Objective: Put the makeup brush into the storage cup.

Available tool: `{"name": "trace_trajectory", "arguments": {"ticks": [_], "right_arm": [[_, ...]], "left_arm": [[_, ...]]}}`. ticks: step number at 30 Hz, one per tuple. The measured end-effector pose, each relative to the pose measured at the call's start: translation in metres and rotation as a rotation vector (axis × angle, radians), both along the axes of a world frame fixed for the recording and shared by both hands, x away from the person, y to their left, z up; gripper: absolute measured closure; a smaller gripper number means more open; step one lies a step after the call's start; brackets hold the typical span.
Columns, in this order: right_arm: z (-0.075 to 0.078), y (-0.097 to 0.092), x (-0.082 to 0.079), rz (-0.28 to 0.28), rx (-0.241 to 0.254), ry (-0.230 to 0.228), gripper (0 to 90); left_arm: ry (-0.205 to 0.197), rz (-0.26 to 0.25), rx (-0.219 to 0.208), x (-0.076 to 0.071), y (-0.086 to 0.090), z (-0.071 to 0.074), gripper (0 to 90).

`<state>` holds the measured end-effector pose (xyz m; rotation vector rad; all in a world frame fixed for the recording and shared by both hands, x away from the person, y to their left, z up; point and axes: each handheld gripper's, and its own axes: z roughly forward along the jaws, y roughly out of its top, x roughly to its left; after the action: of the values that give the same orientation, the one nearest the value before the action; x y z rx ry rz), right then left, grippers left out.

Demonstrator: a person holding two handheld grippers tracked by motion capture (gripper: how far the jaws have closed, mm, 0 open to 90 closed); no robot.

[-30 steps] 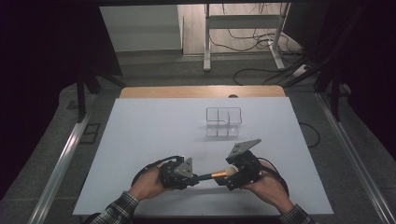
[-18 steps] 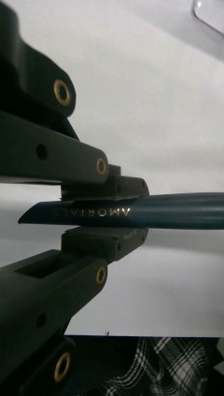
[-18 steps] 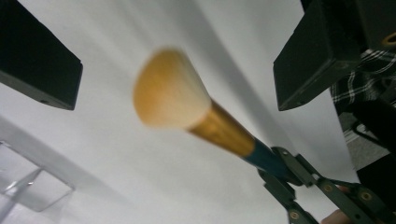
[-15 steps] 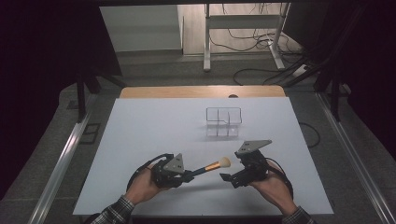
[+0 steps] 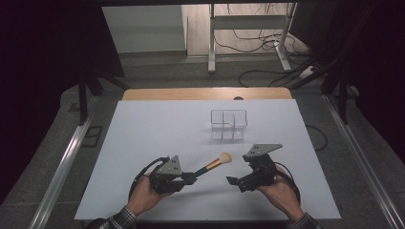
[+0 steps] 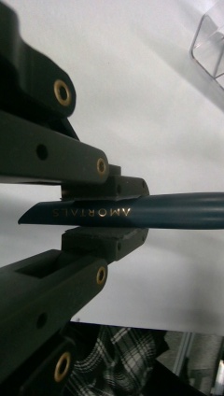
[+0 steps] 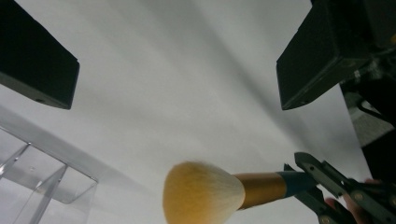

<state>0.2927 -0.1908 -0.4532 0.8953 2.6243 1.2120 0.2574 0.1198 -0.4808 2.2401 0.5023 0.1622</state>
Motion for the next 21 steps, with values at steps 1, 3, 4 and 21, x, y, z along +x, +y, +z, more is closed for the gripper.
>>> {"name": "trace_trajectory", "arguments": {"ticks": [1,3,4,21], "right_arm": [[0.0,0.0,0.0,-0.003,0.012,0.007,0.0],[0.0,0.0,0.0,-0.007,0.045,0.023,0.0],[0.001,-0.001,0.0,-0.004,0.063,0.033,0.0],[0.006,0.019,-0.011,0.015,0.123,0.1,0.3]], "left_arm": [[-0.002,0.001,-0.006,-0.001,0.0,0.0,78.4],[-0.003,0.009,-0.021,-0.003,0.0,0.0,78.4],[-0.009,0.01,-0.018,-0.004,0.0,0.001,78.4],[-0.058,0.043,-0.062,-0.012,-0.007,0.002,78.3]]}}
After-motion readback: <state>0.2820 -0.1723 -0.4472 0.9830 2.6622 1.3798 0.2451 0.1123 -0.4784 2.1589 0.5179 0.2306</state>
